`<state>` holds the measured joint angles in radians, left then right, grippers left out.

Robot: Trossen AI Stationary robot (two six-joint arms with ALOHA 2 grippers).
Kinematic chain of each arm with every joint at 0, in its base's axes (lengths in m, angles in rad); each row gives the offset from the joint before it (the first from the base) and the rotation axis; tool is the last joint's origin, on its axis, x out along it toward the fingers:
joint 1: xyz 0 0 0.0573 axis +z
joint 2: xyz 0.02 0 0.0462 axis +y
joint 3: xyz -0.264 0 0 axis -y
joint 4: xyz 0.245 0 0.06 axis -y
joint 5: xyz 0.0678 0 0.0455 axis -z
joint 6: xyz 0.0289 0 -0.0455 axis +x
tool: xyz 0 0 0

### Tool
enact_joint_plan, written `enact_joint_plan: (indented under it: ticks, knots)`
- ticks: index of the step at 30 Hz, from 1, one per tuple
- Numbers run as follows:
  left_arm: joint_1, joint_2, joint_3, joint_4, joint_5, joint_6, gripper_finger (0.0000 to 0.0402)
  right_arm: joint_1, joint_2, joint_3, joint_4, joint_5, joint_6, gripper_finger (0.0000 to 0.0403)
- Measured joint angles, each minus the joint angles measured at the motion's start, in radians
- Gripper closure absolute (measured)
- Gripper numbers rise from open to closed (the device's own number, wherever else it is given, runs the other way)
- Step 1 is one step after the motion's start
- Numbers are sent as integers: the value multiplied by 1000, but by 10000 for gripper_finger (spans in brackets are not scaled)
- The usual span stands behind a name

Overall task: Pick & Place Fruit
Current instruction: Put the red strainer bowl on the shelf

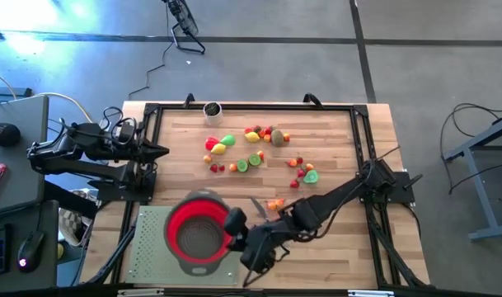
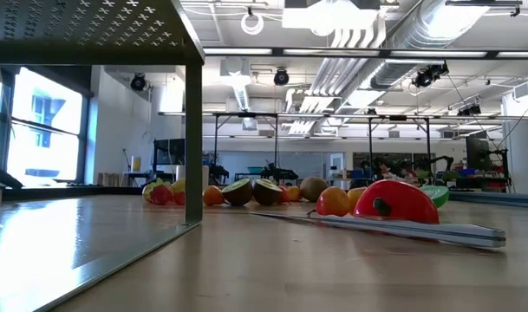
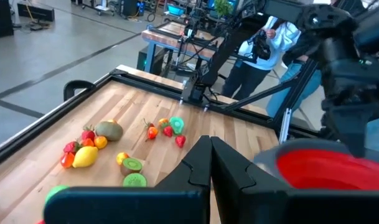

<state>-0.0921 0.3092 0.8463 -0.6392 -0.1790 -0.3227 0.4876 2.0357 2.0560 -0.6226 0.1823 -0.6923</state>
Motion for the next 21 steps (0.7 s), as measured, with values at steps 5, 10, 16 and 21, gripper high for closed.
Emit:
enact_joint_plan:
  ticks: [5,10,16,21]
  knots:
    - [0,0,0,0,0,-31,402,4,2,-10,-17,-4,-2,379]
    - [0,0,0,0,0,-50,402,3,2,-12,-44,-5,49,374]
    - [0,0,0,0,1,-50,402,4,2,-13,-115,-32,97,376]
    - [0,0,0,0,1,-50,402,3,2,-13,-97,-25,101,341]
